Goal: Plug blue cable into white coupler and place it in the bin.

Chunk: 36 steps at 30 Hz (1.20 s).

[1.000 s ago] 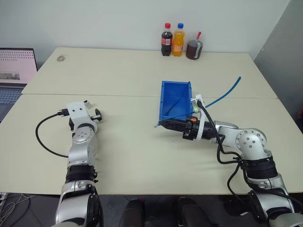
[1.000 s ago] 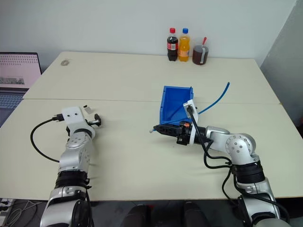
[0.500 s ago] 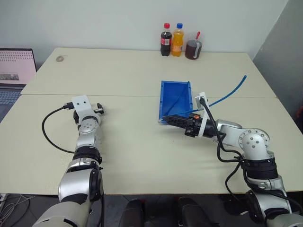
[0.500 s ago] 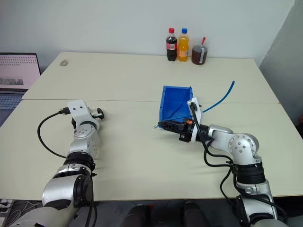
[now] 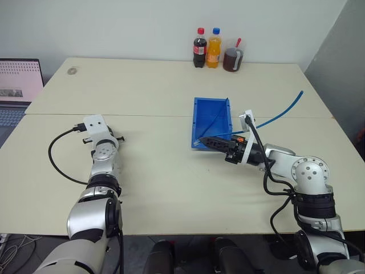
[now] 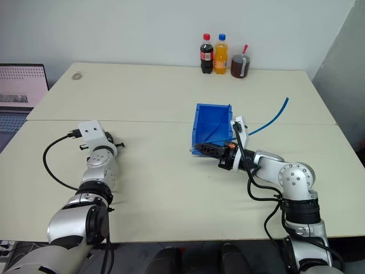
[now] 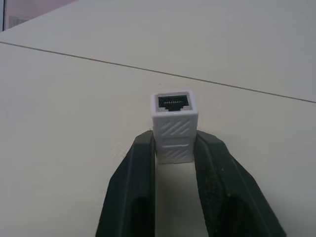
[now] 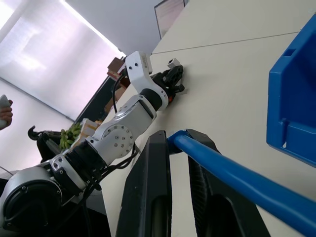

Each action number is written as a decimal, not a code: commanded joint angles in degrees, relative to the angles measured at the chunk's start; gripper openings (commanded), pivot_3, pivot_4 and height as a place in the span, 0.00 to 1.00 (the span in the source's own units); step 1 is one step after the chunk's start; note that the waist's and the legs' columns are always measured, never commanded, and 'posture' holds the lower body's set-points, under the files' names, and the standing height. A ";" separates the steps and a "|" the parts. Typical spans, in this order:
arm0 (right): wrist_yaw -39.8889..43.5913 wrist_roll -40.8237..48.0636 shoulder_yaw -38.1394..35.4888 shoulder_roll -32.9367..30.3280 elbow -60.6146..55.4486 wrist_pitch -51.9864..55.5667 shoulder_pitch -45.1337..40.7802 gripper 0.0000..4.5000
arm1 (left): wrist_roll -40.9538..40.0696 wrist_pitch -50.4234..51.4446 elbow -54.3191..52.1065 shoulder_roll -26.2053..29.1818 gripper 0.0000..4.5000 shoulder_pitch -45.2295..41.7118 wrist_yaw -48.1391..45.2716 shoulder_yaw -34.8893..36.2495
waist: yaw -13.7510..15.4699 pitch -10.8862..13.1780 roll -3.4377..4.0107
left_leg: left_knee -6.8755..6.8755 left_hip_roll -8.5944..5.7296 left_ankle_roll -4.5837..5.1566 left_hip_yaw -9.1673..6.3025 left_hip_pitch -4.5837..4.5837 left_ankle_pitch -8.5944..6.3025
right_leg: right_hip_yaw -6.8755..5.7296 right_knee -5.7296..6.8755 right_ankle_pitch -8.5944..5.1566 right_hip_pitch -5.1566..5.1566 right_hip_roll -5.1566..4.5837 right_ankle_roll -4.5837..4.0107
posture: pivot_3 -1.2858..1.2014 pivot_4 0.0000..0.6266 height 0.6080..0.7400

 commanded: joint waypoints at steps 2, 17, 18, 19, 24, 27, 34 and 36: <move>0.62 0.70 -1.15 0.18 -2.25 -0.15 0.71 0.04 | -0.12 -0.50 -0.78 2.04 0.17 -0.37 -3.41 0.14 | 0.00 0.00 0.00 | 0.00 0.00 0.00 -0.01 0.00 0.00 | -0.01 0.00 0.00 0.00 0.00 0.00 | 0.52 0.24 1.00; 20.00 -16.11 10.40 -9.76 -5.12 -11.61 -1.27 0.04 | -11.85 16.19 -64.87 12.52 0.17 32.91 -64.62 -23.54 | -0.21 0.03 0.11 | -0.04 0.00 0.00 0.04 -0.01 0.00 | 0.11 -0.01 -0.01 -0.04 -0.17 -0.02 | 0.52 0.24 1.00; 20.84 -16.39 10.71 -9.53 -5.37 -12.07 -1.17 0.04 | -12.16 15.55 -66.30 12.48 0.17 33.98 -67.11 -25.13 | -0.12 0.03 0.11 | -0.02 -0.02 0.00 0.05 -0.01 0.00 | 0.09 -0.01 -0.01 -0.04 -0.18 -0.02 | 0.52 0.24 1.00; 21.71 -16.66 11.07 -9.19 -5.67 -12.58 -1.10 0.04 | -11.33 13.86 -66.38 11.81 0.17 34.36 -68.99 -26.99 | -0.12 0.03 0.11 | 0.01 -0.10 0.01 0.03 -0.01 0.01 | 0.06 -0.02 -0.01 -0.02 -0.15 -0.01 | 0.52 0.24 1.00; 28.83 -21.63 16.06 -10.96 -7.93 -17.57 1.19 0.04 | -5.49 5.25 -56.86 6.87 0.17 30.22 -74.90 -34.26 | 0.10 0.03 0.12 | 0.08 -0.11 0.21 0.00 0.04 0.13 | 0.05 -0.01 -0.08 0.05 -0.05 0.15 | 0.52 0.24 1.00; 33.61 -26.51 19.58 -13.86 -8.20 -22.10 3.30 0.04 | -3.07 1.08 -49.60 4.43 0.17 26.97 -76.16 -35.74 | 0.19 0.01 0.11 | 0.10 -0.11 0.26 0.00 0.08 0.16 | 0.05 -0.02 -0.09 0.09 -0.03 0.25 | 0.52 0.24 1.00; 38.43 -36.50 23.93 -16.74 -6.74 -31.98 7.07 0.04 | -1.03 -6.60 -38.90 1.56 0.17 23.00 -78.68 -35.88 | 0.14 -0.09 0.23 | 0.14 -0.17 0.28 0.06 0.15 0.17 | 0.14 -0.01 -0.06 0.15 -0.06 0.33 | 0.52 0.24 1.00; 37.88 -38.02 23.78 -16.16 -5.66 -32.92 7.42 0.04 | -1.22 -7.01 -38.57 1.20 0.17 23.11 -78.66 -35.70 | 0.14 -0.13 0.24 | 0.13 -0.16 0.28 0.05 0.23 0.17 | 0.15 0.01 -0.06 0.21 -0.06 0.33 | 0.52 0.24 1.00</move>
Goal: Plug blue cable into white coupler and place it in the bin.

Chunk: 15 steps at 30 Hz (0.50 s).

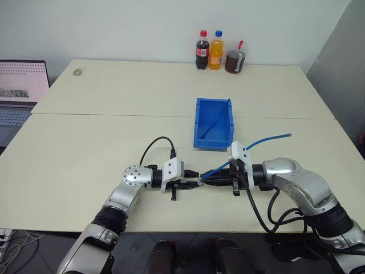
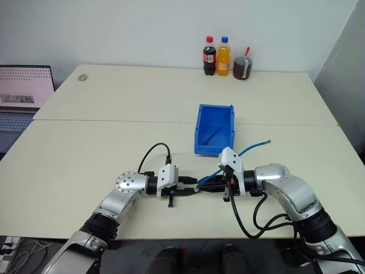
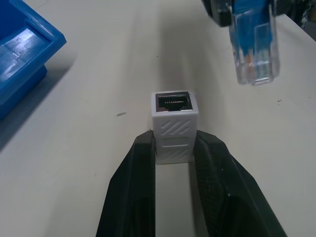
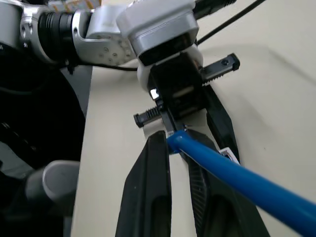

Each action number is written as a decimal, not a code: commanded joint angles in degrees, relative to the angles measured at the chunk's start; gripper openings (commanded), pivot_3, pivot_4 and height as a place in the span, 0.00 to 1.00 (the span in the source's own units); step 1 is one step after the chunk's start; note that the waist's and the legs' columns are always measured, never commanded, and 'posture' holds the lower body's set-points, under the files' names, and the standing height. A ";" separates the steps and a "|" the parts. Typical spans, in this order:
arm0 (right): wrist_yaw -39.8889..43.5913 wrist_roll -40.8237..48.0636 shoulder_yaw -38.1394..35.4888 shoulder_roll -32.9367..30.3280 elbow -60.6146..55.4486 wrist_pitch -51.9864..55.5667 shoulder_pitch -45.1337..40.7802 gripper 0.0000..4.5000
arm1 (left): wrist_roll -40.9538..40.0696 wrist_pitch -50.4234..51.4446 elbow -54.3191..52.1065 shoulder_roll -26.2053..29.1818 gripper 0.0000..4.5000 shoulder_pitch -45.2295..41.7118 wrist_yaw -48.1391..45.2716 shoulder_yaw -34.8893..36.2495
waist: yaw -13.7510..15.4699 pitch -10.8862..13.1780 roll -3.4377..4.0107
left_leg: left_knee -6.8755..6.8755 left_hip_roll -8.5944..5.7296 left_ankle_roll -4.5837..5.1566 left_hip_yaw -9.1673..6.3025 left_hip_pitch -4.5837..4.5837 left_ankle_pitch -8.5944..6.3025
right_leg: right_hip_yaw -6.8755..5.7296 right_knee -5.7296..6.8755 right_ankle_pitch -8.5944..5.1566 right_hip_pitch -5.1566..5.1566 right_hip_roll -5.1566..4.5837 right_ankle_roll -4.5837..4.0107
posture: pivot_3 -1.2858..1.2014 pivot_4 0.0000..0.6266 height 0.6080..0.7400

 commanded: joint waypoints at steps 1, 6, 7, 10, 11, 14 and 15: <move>-0.03 -2.42 -0.86 0.77 0.53 -2.61 0.51 0.04 | 2.25 -0.54 2.20 -0.54 0.17 0.67 -0.38 -0.68 | 0.01 -0.02 0.01 | 0.00 0.00 0.00 -0.01 0.02 0.00 | -0.01 0.00 0.00 0.02 0.00 0.00 | 0.52 0.24 1.00; -0.78 -2.03 -2.76 2.24 1.21 -0.94 -0.58 0.04 | 2.41 -0.68 1.19 -0.28 0.17 1.88 -0.96 -0.90 | -0.01 -0.06 0.07 | -0.01 0.01 0.00 0.01 0.06 0.00 | 0.03 0.01 0.00 0.04 0.00 0.00 | 0.52 0.24 1.00; -0.85 -2.18 -2.92 2.36 1.17 -0.86 -0.67 0.04 | 2.54 -0.68 1.01 -0.21 0.17 2.13 -0.82 -0.85 | -0.01 -0.06 0.07 | -0.01 0.00 0.00 0.01 0.06 0.00 | 0.03 0.01 0.00 0.04 0.00 0.00 | 0.52 0.24 1.00; -1.38 -2.67 -3.12 2.89 1.15 -0.37 -0.99 0.04 | 2.61 -0.30 0.73 -0.38 0.17 2.42 -0.14 -0.56 | -0.06 -0.07 0.08 | -0.02 0.01 0.00 0.03 0.06 0.00 | 0.06 0.00 0.00 0.04 0.00 0.00 | 0.52 0.24 1.00; -1.40 -2.68 -3.11 2.98 1.05 -0.09 -1.09 0.04 | 2.64 -0.21 0.63 -0.43 0.17 2.45 -0.02 -0.51 | -0.07 -0.08 0.09 | -0.02 0.01 0.00 0.03 0.07 0.00 | 0.06 0.00 0.00 0.04 0.00 -0.01 | 0.52 0.24 1.00; -1.06 -2.59 -2.82 2.97 0.52 0.67 -1.26 0.04 | 2.93 -0.21 0.24 -0.26 0.17 2.73 0.12 -0.49 | -0.08 -0.09 0.10 | -0.02 0.01 0.00 0.02 0.08 0.00 | 0.05 0.01 0.00 0.04 0.01 0.00 | 0.52 0.24 1.00; -0.87 -2.54 -2.74 2.97 0.45 0.91 -1.34 0.04 | 3.28 -0.53 0.27 -0.17 0.17 2.75 0.23 -0.61 | -0.08 -0.09 0.10 | -0.02 0.01 0.00 0.02 0.08 0.00 | 0.05 0.01 0.00 0.05 0.01 0.00 | 0.52 0.24 1.00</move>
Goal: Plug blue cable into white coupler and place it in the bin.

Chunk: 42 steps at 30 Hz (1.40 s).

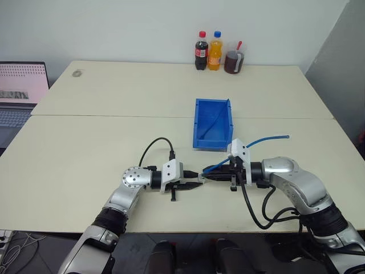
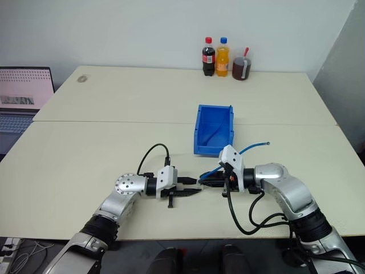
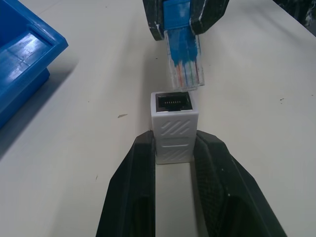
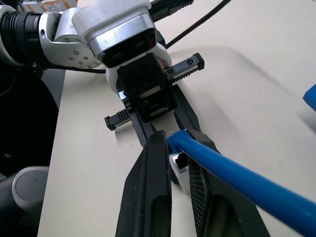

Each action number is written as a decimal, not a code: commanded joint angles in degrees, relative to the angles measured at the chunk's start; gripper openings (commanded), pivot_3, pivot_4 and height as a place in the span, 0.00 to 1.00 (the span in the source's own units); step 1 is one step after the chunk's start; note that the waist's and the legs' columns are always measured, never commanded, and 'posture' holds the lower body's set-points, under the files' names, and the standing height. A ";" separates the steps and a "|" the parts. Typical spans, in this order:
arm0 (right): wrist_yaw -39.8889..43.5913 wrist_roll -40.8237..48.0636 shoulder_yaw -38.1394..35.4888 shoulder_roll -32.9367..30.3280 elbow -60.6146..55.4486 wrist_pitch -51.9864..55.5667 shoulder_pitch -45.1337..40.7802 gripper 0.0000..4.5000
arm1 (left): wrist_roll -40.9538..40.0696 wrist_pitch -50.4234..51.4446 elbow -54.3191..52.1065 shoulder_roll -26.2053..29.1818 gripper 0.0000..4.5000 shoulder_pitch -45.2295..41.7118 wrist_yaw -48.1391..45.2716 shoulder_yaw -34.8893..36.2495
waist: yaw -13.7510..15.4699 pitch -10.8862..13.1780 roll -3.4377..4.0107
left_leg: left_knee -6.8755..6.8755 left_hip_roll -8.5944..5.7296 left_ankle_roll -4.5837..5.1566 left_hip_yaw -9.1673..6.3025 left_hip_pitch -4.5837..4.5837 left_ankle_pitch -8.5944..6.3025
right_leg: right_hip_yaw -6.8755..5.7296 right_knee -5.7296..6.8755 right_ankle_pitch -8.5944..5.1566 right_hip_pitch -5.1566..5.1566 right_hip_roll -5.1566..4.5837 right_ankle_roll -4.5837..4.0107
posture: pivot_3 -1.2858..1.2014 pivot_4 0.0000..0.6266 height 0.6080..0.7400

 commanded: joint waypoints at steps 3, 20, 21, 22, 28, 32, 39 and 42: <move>1.27 -0.76 -0.20 -0.01 -1.26 0.40 -1.09 0.04 | 2.63 0.53 0.93 -0.04 0.17 1.75 0.44 -0.96 | 0.00 0.00 0.00 | 0.00 0.00 0.00 0.01 0.00 0.00 | 0.01 0.00 0.00 0.00 0.00 0.00 | 0.52 0.24 1.00; 1.67 -8.47 3.16 -0.15 3.73 -0.62 -3.87 0.04 | 2.65 2.48 -0.91 -0.57 0.17 2.01 1.03 -0.97 | -0.07 -0.21 0.02 | 0.00 0.01 0.00 -0.01 0.20 0.00 | -0.01 0.00 0.00 0.19 0.01 0.00 | 0.52 0.24 1.00; 1.79 -8.91 3.27 -0.25 3.89 -0.98 -3.90 0.04 | 2.69 2.49 -0.80 -0.64 0.17 1.88 1.09 -0.96 | -0.07 -0.21 0.02 | 0.00 0.01 0.00 -0.01 0.23 0.00 | -0.02 0.00 0.00 0.25 0.01 0.00 | 0.52 0.24 1.00; 1.89 -9.31 3.39 -0.33 4.03 -1.24 -3.94 0.04 | 2.74 2.52 -0.70 -0.70 0.17 1.74 1.15 -0.95 | -0.07 -0.21 0.02 | 0.00 0.01 0.00 -0.03 0.28 0.00 | -0.03 -0.03 -0.01 0.32 0.01 0.01 | 0.52 0.24 1.00; 1.99 -13.04 6.01 -0.29 3.70 -0.94 -6.72 0.04 | 2.86 3.04 -0.26 -1.37 0.17 0.39 1.82 -0.50 | -0.11 -0.21 0.02 | -0.05 0.01 0.00 -0.02 0.78 0.00 | -0.02 -0.09 -0.03 0.80 0.01 0.02 | 0.52 0.24 1.00; 3.10 -14.15 8.17 -1.66 1.68 3.71 -10.37 0.04 | 3.18 2.86 0.02 -1.57 0.17 0.31 1.98 -0.43 | -0.11 -0.21 0.03 | -0.06 0.02 0.00 0.01 0.99 0.00 | 0.02 -0.07 -0.04 0.95 0.01 0.01 | 0.52 0.24 1.00; 4.08 -14.32 10.95 -2.36 -0.71 11.27 -14.63 0.04 | 3.68 2.69 -0.09 -2.00 0.17 0.59 2.35 -0.28 | 0.05 -0.21 0.03 | -0.06 -0.03 0.00 0.01 0.94 -0.01 | 0.02 -0.11 -0.04 0.94 -0.05 0.01 | 0.52 0.24 1.00; 4.76 -13.96 12.46 -2.57 -1.12 14.69 -15.66 0.04 | 3.86 2.52 -0.35 -2.12 0.17 0.74 2.59 -0.20 | 0.12 -0.21 0.03 | -0.06 -0.03 0.00 0.00 0.93 0.00 | 0.01 -0.11 -0.04 0.93 -0.06 0.01 | 0.52 0.24 1.00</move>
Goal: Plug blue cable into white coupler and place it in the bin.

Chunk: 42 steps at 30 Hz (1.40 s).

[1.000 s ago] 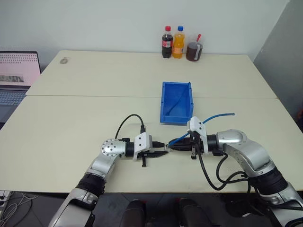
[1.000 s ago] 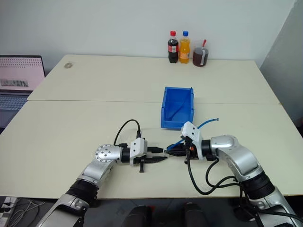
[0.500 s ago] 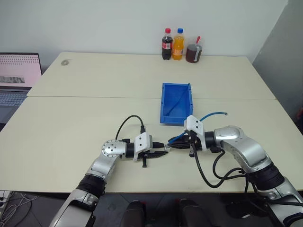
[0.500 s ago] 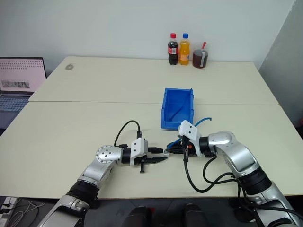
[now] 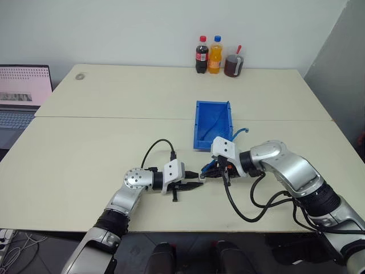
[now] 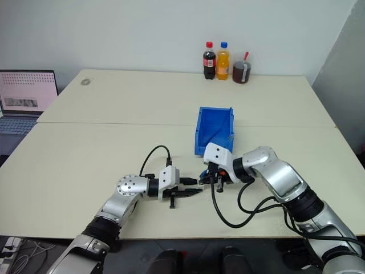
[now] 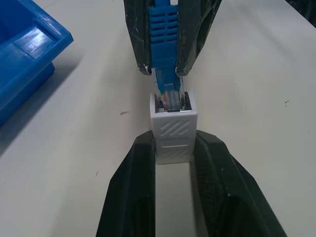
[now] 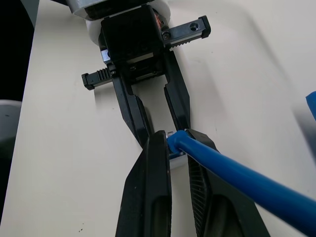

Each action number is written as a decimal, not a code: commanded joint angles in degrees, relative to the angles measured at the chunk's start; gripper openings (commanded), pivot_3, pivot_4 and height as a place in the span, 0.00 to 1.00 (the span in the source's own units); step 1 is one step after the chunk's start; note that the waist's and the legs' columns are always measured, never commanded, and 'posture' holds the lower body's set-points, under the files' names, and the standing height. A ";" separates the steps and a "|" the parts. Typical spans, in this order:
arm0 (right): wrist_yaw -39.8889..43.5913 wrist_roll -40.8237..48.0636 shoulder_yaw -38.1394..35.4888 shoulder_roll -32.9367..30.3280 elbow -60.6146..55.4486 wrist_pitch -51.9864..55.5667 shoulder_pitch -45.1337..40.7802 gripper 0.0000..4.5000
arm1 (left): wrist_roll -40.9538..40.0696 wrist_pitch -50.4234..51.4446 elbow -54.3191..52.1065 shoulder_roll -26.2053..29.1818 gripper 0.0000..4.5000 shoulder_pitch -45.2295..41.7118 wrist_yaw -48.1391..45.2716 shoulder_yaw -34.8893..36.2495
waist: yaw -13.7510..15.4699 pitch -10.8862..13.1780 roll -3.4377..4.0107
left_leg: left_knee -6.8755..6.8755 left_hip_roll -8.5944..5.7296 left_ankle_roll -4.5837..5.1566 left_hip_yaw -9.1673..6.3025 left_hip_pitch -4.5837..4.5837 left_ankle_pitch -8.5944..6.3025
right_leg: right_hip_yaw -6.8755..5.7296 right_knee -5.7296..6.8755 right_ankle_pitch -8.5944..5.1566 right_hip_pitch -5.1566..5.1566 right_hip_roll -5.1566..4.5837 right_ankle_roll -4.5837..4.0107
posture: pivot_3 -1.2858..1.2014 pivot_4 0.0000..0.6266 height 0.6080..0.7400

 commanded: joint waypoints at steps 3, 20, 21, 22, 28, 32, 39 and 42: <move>0.09 -1.11 1.86 0.05 -0.10 3.89 -1.25 0.04 | 2.15 0.11 0.43 -0.91 0.17 -0.10 1.16 -0.87 | 0.09 0.00 0.00 | 0.00 -0.02 0.00 0.01 -0.01 0.00 | 0.00 -0.02 0.00 0.00 -0.03 0.00 | 0.52 0.24 1.00; -3.63 -10.83 5.77 3.17 14.77 -8.81 6.35 0.04 | 3.70 0.77 -0.57 -0.37 0.17 0.50 1.83 -0.22 | -0.43 -1.56 -0.04 | -0.18 0.11 0.00 -0.01 0.90 -0.01 | 0.04 -0.04 -0.34 0.41 0.04 -0.56 | 0.52 0.24 1.00; -3.30 -11.15 5.96 2.93 14.88 -9.25 6.22 0.04 | 3.74 0.88 -0.61 -0.39 0.17 0.47 1.83 -0.21 | -0.42 -1.62 -0.05 | -0.26 0.11 -0.01 -0.03 1.06 -0.01 | 0.09 -0.06 -0.38 0.51 0.02 -0.61 | 0.52 0.24 1.00; -3.01 -11.48 6.16 2.83 15.13 -9.80 6.04 0.04 | 3.78 0.91 -0.54 -0.41 0.17 0.43 1.79 -0.20 | -0.42 -1.67 -0.05 | -0.33 0.12 -0.01 -0.06 1.15 -0.01 | 0.13 -0.08 -0.40 0.54 0.00 -0.63 | 0.52 0.24 1.00; -2.91 -12.21 6.73 3.44 16.56 -10.78 5.89 0.04 | 4.00 0.98 -0.78 -0.91 0.17 0.38 1.77 -0.51 | -0.41 -1.80 -0.12 | -0.49 0.16 -0.01 -0.10 1.23 -0.01 | 0.15 -0.15 -0.42 0.54 -0.18 -0.66 | 0.52 0.24 1.00; -3.46 -10.66 4.57 4.02 15.73 -10.99 6.61 0.04 | 3.62 0.80 -1.77 -0.73 0.25 0.69 1.76 -0.09 | -0.41 -1.85 -0.14 | -0.56 0.20 -0.01 -0.11 1.24 -0.01 | 0.15 -0.20 -0.42 0.53 -0.21 -0.66 | 0.52 0.24 1.00; -6.31 -0.45 -8.32 5.66 -0.38 1.73 9.19 0.04 | -0.44 7.50 -12.73 2.03 0.56 3.63 1.55 2.92 | -0.31 -1.69 -0.21 | -0.81 0.38 -0.02 0.01 0.89 -0.01 | 0.17 -0.28 -0.41 0.41 -0.21 -0.64 | 0.52 0.24 1.00; -9.30 5.34 -15.37 7.64 -6.07 11.47 7.97 0.04 | -1.77 11.66 -20.92 4.30 0.71 6.29 3.78 5.04 | -0.31 -1.44 -0.14 | -0.82 0.31 -0.02 -0.06 0.01 0.00 | 0.10 -0.13 -0.22 -0.37 -0.12 -0.28 | 0.52 0.24 1.00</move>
